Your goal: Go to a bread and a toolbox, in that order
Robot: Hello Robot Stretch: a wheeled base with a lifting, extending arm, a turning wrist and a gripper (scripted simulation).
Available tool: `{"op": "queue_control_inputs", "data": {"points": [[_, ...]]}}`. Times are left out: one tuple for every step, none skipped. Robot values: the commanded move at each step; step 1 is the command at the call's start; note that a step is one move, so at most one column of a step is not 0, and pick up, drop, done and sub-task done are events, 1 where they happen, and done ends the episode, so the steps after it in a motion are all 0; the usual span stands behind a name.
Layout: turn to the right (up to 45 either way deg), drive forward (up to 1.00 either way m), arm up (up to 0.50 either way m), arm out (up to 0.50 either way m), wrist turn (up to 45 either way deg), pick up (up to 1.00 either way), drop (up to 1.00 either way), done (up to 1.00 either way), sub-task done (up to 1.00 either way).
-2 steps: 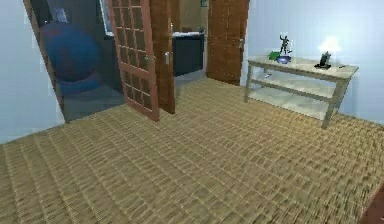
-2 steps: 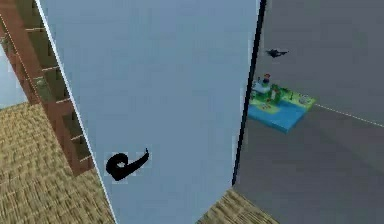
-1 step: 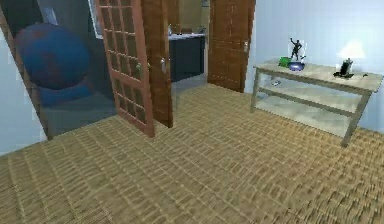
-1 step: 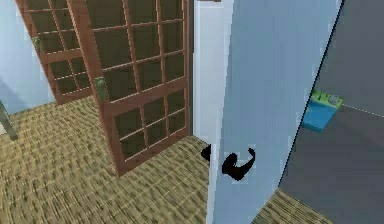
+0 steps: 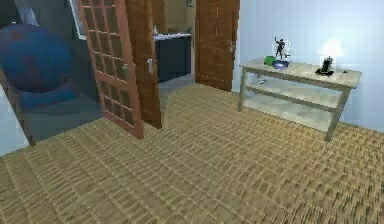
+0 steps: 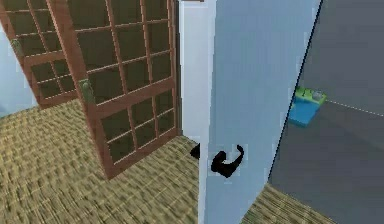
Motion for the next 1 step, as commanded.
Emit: {"op": "queue_control_inputs", "data": {"points": [[0.0,1.00,0.00,0.00,0.0,0.00,0.00,0.00,0.00]]}}
